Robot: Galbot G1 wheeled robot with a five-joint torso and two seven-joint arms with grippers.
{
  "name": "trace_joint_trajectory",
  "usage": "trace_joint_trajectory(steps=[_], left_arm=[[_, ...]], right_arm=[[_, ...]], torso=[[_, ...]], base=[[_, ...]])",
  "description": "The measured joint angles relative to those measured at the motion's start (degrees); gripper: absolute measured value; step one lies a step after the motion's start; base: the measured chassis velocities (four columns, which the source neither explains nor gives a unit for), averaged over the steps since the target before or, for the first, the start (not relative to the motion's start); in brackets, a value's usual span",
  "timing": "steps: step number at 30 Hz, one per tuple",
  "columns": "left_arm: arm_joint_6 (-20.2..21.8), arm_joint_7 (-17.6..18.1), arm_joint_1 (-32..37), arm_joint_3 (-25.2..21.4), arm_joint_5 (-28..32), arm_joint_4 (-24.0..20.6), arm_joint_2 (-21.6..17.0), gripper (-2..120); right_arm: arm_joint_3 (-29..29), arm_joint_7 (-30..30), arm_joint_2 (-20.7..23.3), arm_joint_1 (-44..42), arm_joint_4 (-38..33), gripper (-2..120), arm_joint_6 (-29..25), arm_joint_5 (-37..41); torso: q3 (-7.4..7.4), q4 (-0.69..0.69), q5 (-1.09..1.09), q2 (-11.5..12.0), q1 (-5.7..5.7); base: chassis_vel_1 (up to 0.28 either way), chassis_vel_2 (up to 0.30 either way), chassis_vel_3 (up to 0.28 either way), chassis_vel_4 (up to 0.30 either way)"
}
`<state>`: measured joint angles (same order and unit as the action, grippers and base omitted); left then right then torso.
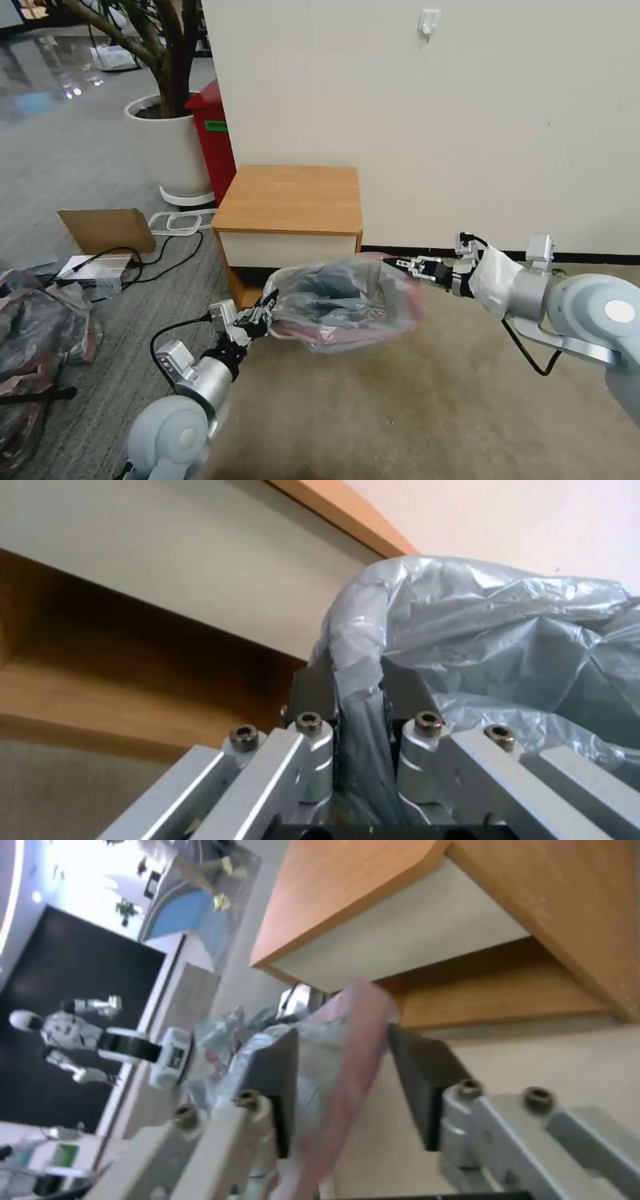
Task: Pick up the garbage bag from the table and place it over the trash can.
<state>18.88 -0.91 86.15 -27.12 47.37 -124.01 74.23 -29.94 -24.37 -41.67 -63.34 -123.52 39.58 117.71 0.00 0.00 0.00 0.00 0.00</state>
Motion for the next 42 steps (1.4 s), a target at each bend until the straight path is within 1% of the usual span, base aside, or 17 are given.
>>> trace_joint_trajectory(steps=[3,5,8,10,12,13,15,17,18,20,22,24,25,30,32,36,42], left_arm=[[0.08,0.01,-0.19,0.07,-0.07,0.34,-0.33,8],[0.09,0.02,-0.22,0.07,-0.09,0.41,-0.39,8],[0.02,0.88,-0.49,0.06,-0.13,0.86,-0.52,8],[0.01,1.02,-0.53,0.07,-0.12,0.88,-0.51,8],[-0.51,4.7,-1.29,0.46,-0.13,1.3,-0.25,8],[-0.51,4.7,-1.29,0.46,-0.13,1.3,-0.25,8],[-0.84,7.66,-1.77,0.58,-0.14,1.61,-0.08,8],[-0.89,7.98,-1.79,0.56,-0.14,1.7,-0.07,8],[-1.17,9.02,-1.8,0.46,-0.17,1.94,0.0,8],[-1.98,10.96,-1.8,0.19,-0.17,2.04,0.09,8],[-2.19,11.24,-1.79,0.13,-0.17,2.04,0.14,8],[-2.8,12.53,-1.93,-0.02,-0.18,2.01,0.43,8],[-2.8,12.53,-1.93,-0.02,-0.18,2.01,0.43,8],[-3.62,14.18,-2.29,-0.21,-0.17,1.86,0.97,8],[-3.75,14.82,-2.33,-0.21,-0.24,1.6,1.07,8],[-3.77,14.88,-2.34,-0.08,-0.34,1.47,1.31,8],[-3.77,14.89,-2.41,0.25,-0.46,1.36,1.65,8]], right_arm=[[-2.75,-0.8,-0.27,-1.88,0.1,53,-0.14,2.61],[-3.28,-0.89,-0.34,-2.22,0.1,54,-0.15,2.92],[-5.75,-1.01,-1.73,-4.26,-0.89,72,-1.31,3.19],[-5.97,-1.01,-2.03,-4.47,-1.12,72,-1.54,3.12],[-6.82,-0.98,-7.15,-6.11,-3.77,84,-5.87,-1.45],[-6.82,-0.98,-7.15,-6.11,-3.77,84,-5.87,-1.45],[-5.72,-0.99,-12.64,-6.99,-5.94,93,-10.26,-6.84],[-5.37,-0.99,-13.88,-7.22,-6.39,95,-11.14,-8.09],[-4.35,-0.99,-16.81,-8.0,-7.51,99,-13.25,-11.17],[-0.62,-0.45,-22.47,-10.82,-9.54,100,-17.73,-19.6],[0.32,-0.05,-23.51,-11.42,-9.71,100,-18.91,-21.81],[3.96,1.45,-27.69,-13.35,-9.72,100,-22.57,-30.75],[3.96,1.45,-27.69,-13.35,-9.72,100,-22.57,-30.75],[7.52,2.82,-34.02,-15.11,-8.6,100,-25.33,-39.49],[10.78,5.13,-38.99,-16.83,-7.33,99,-26.21,-46.98],[13.06,6.51,-42.79,-17.35,-6.05,98,-26.5,-51.06],[15.72,8.28,-47.03,-17.43,-4.12,82,-28.15,-56.22]], torso=[[0.0,0.0,0.0,0.0,0.0],[0.0,-0.01,0.0,0.0,0.0],[0.0,-0.01,0.0,0.0,0.0],[0.0,-0.01,0.0,0.0,0.0],[0.0,-0.01,0.0,0.0,0.0],[0.0,-0.01,0.0,0.0,0.0],[0.0,-0.01,0.01,0.0,0.0],[0.0,-0.01,0.0,0.0,0.0],[0.0,0.0,0.0,0.0,0.0],[0.0,0.0,0.01,0.0,0.0],[0.0,0.0,0.01,0.0,0.0],[0.0,-0.01,0.02,0.0,0.0],[0.0,-0.01,0.02,0.0,0.0],[0.0,0.0,0.01,0.0,0.0],[0.0,0.0,0.01,0.0,0.0],[0.0,0.0,0.01,0.0,0.0],[0.0,0.0,0.01,0.0,0.0]], base=[[0.0,0.0,0.0,0.0],[0.0,0.0,0.0,0.0],[0.0,0.0,0.0,0.0],[0.0,0.0,0.0,0.0],[0.0,0.0,0.0,0.0],[0.0,0.0,0.0,0.0],[0.0,0.0,0.0,0.0],[0.0,0.0,0.0,0.0],[0.0,0.0,0.0,0.0],[0.0,0.0,0.0,0.0],[0.0,0.0,0.0,0.0],[0.0,0.0,0.0,0.0],[0.0,0.0,0.0,0.0],[0.0,0.0,0.0,0.0],[0.0,0.0,0.0,0.0],[0.0,0.0,0.0,0.0],[0.0,0.0,0.0,0.0]])
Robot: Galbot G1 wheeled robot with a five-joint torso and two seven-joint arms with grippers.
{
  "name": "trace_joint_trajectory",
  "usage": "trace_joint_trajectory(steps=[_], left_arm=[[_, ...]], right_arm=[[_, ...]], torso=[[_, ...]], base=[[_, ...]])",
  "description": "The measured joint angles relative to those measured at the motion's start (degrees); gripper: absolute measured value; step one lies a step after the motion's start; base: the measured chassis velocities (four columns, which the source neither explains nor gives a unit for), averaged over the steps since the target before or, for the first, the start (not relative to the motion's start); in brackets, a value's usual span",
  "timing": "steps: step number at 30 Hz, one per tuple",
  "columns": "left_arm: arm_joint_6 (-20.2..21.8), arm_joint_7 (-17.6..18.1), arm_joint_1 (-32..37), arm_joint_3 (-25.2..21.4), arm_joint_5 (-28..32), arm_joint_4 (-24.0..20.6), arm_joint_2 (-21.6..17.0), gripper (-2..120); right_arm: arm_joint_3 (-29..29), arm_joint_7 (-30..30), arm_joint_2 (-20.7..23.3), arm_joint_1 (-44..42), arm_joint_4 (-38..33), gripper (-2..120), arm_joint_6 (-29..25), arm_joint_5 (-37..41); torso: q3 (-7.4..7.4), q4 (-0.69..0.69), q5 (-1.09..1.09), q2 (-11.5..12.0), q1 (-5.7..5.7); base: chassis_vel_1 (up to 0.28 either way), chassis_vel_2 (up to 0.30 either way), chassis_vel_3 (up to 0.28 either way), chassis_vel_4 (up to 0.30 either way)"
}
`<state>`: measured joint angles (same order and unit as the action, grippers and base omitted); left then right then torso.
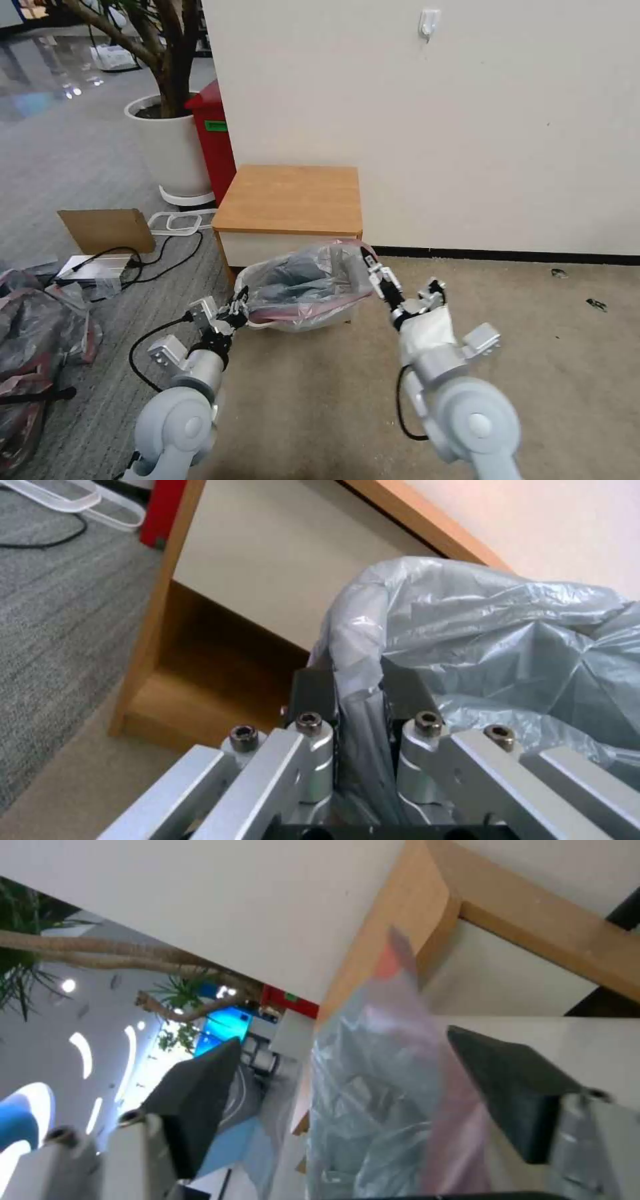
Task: Pick up the garbage bag from the table and place it over the trash can.
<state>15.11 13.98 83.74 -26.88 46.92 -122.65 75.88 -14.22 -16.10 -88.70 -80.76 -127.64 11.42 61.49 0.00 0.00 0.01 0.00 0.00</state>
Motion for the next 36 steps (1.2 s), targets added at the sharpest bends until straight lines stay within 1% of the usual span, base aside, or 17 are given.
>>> trace_joint_trajectory(steps=[2,3,6,7,8,9,10,11,15,16,19,20,22,28,32,33,36], left_arm=[[0.02,0.0,0.16,0.02,-0.02,-0.27,0.05,8],[0.02,0.0,0.16,0.02,-0.02,-0.27,0.05,8],[0.09,0.0,0.55,0.01,0.09,-0.53,0.16,8],[0.09,0.0,0.55,0.01,0.09,-0.53,0.16,8],[0.11,0.0,0.57,0.0,0.22,-0.54,0.16,8],[0.12,0.0,0.55,0.0,0.3,-0.54,0.16,8],[0.14,0.0,0.43,0.0,0.46,-0.52,0.16,8],[0.14,0.0,0.43,0.0,0.46,-0.52,0.16,8],[0.29,0.09,-0.07,0.17,1.1,-0.15,0.46,8],[0.29,0.09,-0.07,0.17,1.1,-0.15,0.46,8],[0.29,0.32,-0.17,0.51,1.19,0.16,0.91,8],[0.29,0.32,-0.17,0.51,1.19,0.16,0.91,8],[0.29,0.52,-0.13,0.73,1.24,0.19,1.22,8],[0.39,1.37,-0.59,0.77,3.16,0.09,1.37,8],[2.2,2.8,-1.05,0.26,8.06,-1.15,1.36,8],[2.2,2.8,-1.05,0.26,8.06,-1.15,1.36,8],[3.44,3.59,-0.72,-0.25,11.75,-2.43,1.16,8]], right_arm=[[0.2,0.11,-0.8,0.04,0.3,72,-0.21,-0.2],[0.2,0.11,-0.8,0.04,0.3,72,-0.21,-0.2],[-0.11,0.12,-1.0,0.14,0.51,57,-0.41,-0.16],[-0.11,0.12,-1.0,0.14,0.51,57,-0.41,-0.16],[-0.33,0.12,-0.99,0.24,0.53,52,-0.43,-0.1],[-0.44,0.12,-0.96,0.29,0.55,50,-0.43,-0.05],[-0.72,0.12,-0.91,0.43,0.61,42,-0.43,0.11],[-0.72,0.12,-0.91,0.43,0.61,42,-0.43,0.11],[-1.32,0.12,-0.56,0.44,0.74,22,-0.41,0.45],[-1.32,0.12,-0.56,0.44,0.74,22,-0.41,0.45],[-1.84,0.02,-0.36,0.44,0.84,11,-0.37,0.7],[-1.84,0.02,-0.36,0.44,0.84,11,-0.37,0.7],[-2.48,-0.14,-0.14,0.41,0.93,0,-0.28,0.94],[-3.31,-0.29,0.64,-0.59,0.65,0,-0.01,1.65],[-4.42,-0.14,1.94,-2.57,0.52,0,0.67,1.16],[-4.42,-0.14,1.94,-2.57,0.52,0,0.67,1.16],[-5.8,0.11,2.93,-2.52,1.68,0,0.47,1.07]], torso=[[0.0,0.0,0.0,0.0,0.0],[0.0,0.0,0.0,0.0,0.0],[0.0,0.0,-0.01,0.0,0.0],[0.0,0.0,-0.01,0.0,0.0],[0.0,0.0,-0.01,0.0,0.0],[0.0,0.0,-0.01,0.0,0.0],[0.0,0.0,-0.01,0.0,0.0],[0.0,0.0,-0.01,0.0,0.0],[0.0,0.0,-0.01,0.0,0.0],[0.0,0.0,-0.01,0.0,0.0],[0.0,0.0,-0.01,0.0,0.0],[0.0,0.0,-0.01,0.0,0.0],[0.0,0.0,-0.01,0.0,0.0],[0.0,0.0,-0.01,0.0,0.0],[0.0,-0.01,-0.02,0.0,0.0],[0.0,-0.01,-0.02,0.0,0.0],[0.0,-0.01,-0.01,0.0,0.0]], base=[[0.0,0.0,0.0,0.0],[0.0,0.0,0.0,0.0],[0.0,0.0,0.0,0.0],[0.0,0.0,0.0,0.0],[0.0,0.0,0.0,0.0],[0.0,0.0,0.0,0.0],[0.0,0.0,0.0,0.0],[0.0,0.0,0.0,0.0],[0.0,0.0,0.0,0.0],[0.0,0.0,0.0,0.0],[0.0,0.0,0.0,0.0],[0.0,0.0,0.0,0.0],[0.0,0.0,0.0,0.0],[0.0,0.0,0.0,0.0],[0.0,0.0,0.0,0.0],[0.0,0.0,0.0,0.0],[0.0,0.0,0.0,0.0]])
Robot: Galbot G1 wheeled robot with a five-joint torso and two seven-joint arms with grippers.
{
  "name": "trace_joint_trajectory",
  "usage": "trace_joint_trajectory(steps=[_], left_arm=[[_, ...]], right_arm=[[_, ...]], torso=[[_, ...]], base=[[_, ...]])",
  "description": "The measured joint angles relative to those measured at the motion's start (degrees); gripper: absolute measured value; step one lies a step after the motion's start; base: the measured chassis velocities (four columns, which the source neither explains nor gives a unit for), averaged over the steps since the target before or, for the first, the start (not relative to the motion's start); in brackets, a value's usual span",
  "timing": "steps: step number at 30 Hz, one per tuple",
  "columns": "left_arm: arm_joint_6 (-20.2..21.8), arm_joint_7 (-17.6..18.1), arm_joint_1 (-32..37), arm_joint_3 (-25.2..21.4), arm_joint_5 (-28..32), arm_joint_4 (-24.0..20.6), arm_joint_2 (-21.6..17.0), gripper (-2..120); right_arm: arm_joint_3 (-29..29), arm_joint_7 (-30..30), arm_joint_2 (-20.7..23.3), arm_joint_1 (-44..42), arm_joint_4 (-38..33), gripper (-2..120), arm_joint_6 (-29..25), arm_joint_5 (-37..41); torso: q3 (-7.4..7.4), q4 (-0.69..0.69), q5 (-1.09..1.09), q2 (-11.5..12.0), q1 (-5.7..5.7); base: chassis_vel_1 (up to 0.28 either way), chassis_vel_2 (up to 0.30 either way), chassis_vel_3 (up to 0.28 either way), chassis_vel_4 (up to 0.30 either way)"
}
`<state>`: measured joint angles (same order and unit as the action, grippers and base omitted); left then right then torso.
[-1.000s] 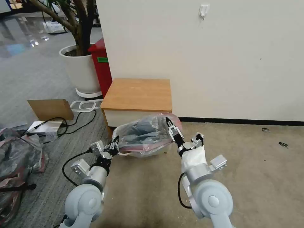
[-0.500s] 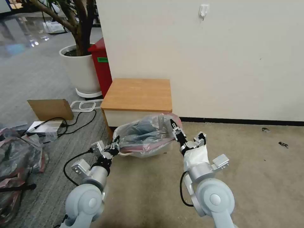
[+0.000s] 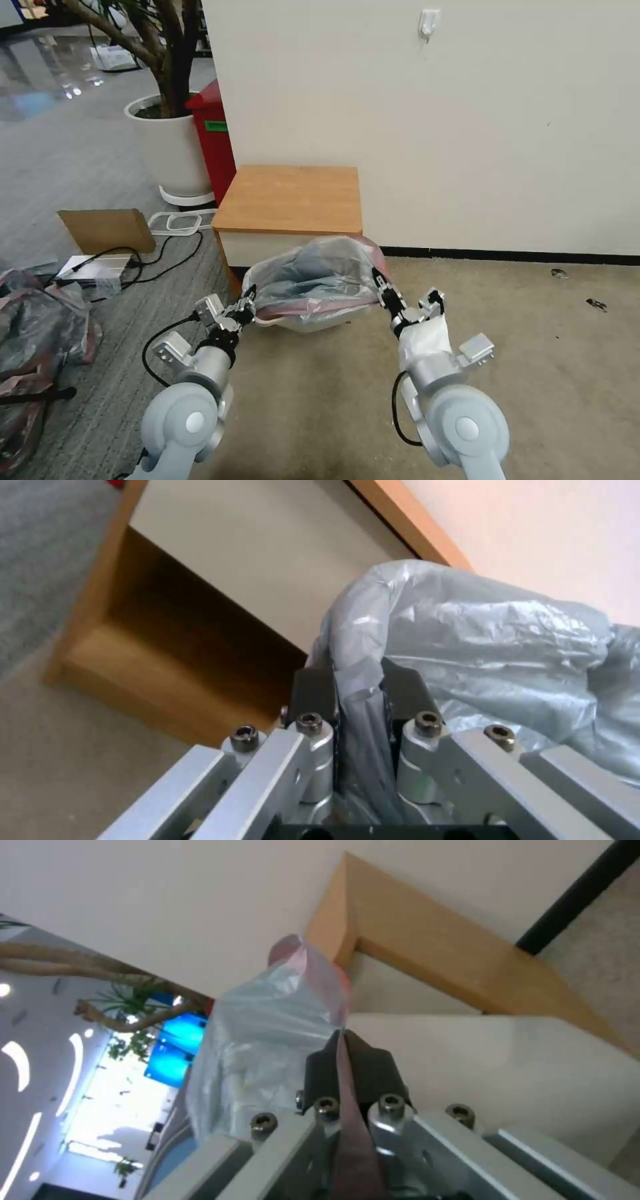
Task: Pick up the garbage bag from the table and place it over the trash can.
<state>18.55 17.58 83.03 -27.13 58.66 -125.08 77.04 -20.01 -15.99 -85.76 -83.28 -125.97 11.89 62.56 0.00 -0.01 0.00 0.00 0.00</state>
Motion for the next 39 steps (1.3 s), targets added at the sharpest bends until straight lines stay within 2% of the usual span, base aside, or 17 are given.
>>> trace_joint_trajectory(steps=[4,10,15,22,32,37,39], left_arm=[[0.82,0.43,0.41,-0.39,1.97,-0.84,-0.13,8],[1.5,1.39,1.01,-1.1,6.07,-2.54,-0.61,8],[1.98,1.55,1.19,-1.83,8.1,-3.15,-0.95,8],[1.94,1.63,1.46,-1.99,8.16,-3.47,-0.91,8],[1.99,1.65,1.96,-1.83,8.97,-4.28,-0.97,9],[1.95,1.59,1.97,-1.83,8.96,-4.12,-1.05,9],[2.35,1.33,1.95,-1.89,8.96,-3.89,-1.24,9]], right_arm=[[-1.07,0.64,0.51,0.91,1.48,0,-0.05,0.05],[-2.71,5.14,2.64,2.72,6.09,0,0.47,-0.45],[-2.19,8.27,4.08,2.6,6.71,0,1.62,-1.26],[0.25,8.36,4.22,1.87,5.82,0,2.19,-3.62],[3.15,8.8,4.29,3.28,10.13,0,1.21,-11.76],[3.74,8.8,4.37,2.68,8.16,0,1.08,-12.37],[3.52,8.04,4.37,2.13,7.56,0,1.33,-10.43]], torso=[[0.0,0.0,0.0,0.0,0.0],[0.0,0.01,0.0,0.0,0.0],[0.0,0.01,0.0,0.0,0.0],[0.0,0.01,0.01,0.0,0.0],[0.0,0.01,0.0,0.0,0.0],[0.0,0.01,0.01,0.0,0.0],[0.0,0.01,0.0,0.0,0.0]], base=[[0.0,0.0,0.0,0.0],[0.0,0.0,0.0,0.0],[0.0,0.0,0.0,0.0],[0.0,0.0,0.0,0.0],[0.0,0.0,0.0,0.0],[0.0,0.0,0.0,0.0],[0.0,0.0,0.0,0.0]])
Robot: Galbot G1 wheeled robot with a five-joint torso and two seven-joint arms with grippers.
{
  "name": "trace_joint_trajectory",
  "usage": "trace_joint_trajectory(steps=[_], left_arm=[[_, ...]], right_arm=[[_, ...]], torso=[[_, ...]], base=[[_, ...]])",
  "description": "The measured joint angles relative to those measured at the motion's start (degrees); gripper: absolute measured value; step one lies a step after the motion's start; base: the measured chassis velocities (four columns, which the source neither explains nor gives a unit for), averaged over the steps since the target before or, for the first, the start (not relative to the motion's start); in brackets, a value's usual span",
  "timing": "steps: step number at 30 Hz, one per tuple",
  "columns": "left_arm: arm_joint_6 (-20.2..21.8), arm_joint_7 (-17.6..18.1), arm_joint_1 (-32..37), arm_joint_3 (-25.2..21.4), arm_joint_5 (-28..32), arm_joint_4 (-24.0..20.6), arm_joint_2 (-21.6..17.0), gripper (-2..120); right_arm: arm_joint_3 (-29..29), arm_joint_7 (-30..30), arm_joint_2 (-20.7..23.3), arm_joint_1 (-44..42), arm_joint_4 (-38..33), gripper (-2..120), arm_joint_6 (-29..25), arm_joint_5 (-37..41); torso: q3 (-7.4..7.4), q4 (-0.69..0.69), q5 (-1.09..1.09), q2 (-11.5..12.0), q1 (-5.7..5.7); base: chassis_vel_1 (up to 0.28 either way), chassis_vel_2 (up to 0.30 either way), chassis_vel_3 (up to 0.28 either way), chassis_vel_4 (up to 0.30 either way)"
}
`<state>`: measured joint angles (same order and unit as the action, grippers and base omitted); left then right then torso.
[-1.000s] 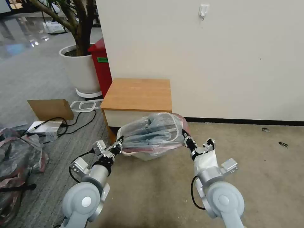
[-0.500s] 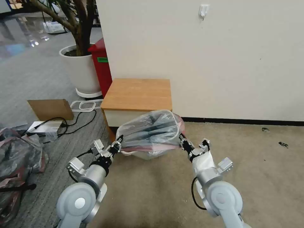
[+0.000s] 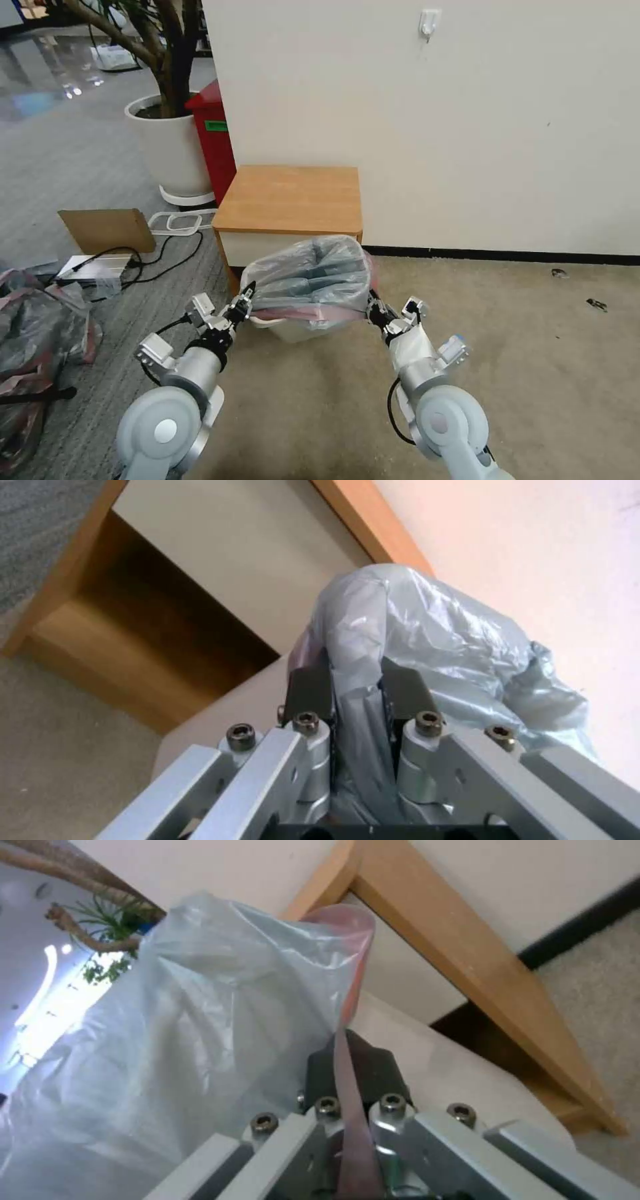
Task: Pick up the garbage bag from the table and place it over the trash can.
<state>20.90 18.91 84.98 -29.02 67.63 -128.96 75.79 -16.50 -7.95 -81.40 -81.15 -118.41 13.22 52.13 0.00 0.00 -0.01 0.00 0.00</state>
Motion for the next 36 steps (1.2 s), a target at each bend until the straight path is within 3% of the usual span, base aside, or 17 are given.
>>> trace_joint_trajectory(steps=[9,18,28,30,36], left_arm=[[1.35,-3.73,0.74,-0.73,1.81,1.04,-0.55,9],[1.27,-4.16,0.03,-1.8,7.31,1.19,-0.72,10],[1.44,-5.01,-0.69,-3.18,11.53,1.47,-1.13,11],[1.74,-5.15,-0.65,-3.1,12.26,1.24,-1.11,11],[2.25,-5.48,-0.09,-3.0,12.74,0.54,-1.31,11]], right_arm=[[-4.87,-5.35,1.99,0.33,-2.47,0,2.66,15.14],[-5.64,-4.62,2.54,-1.2,0.41,0,4.46,16.93],[-6.34,3.83,3.36,-2.72,4.15,0,4.19,7.97],[-5.9,5.81,2.99,-2.48,6.66,0,2.05,2.45],[-5.01,6.65,2.31,-1.47,8.74,0,-1.75,-4.51]], torso=[[0.0,0.0,0.0,0.0,-0.01],[0.0,0.0,0.0,0.0,0.0],[0.0,0.0,0.01,0.0,0.0],[0.0,0.0,0.01,0.0,0.0],[0.0,0.0,0.01,0.0,0.0]], base=[[0.0,0.0,0.0,0.0],[0.0,0.0,0.0,0.0],[0.0,0.0,0.0,0.0],[0.0,0.0,0.0,0.0],[0.0,0.0,0.0,0.0]])
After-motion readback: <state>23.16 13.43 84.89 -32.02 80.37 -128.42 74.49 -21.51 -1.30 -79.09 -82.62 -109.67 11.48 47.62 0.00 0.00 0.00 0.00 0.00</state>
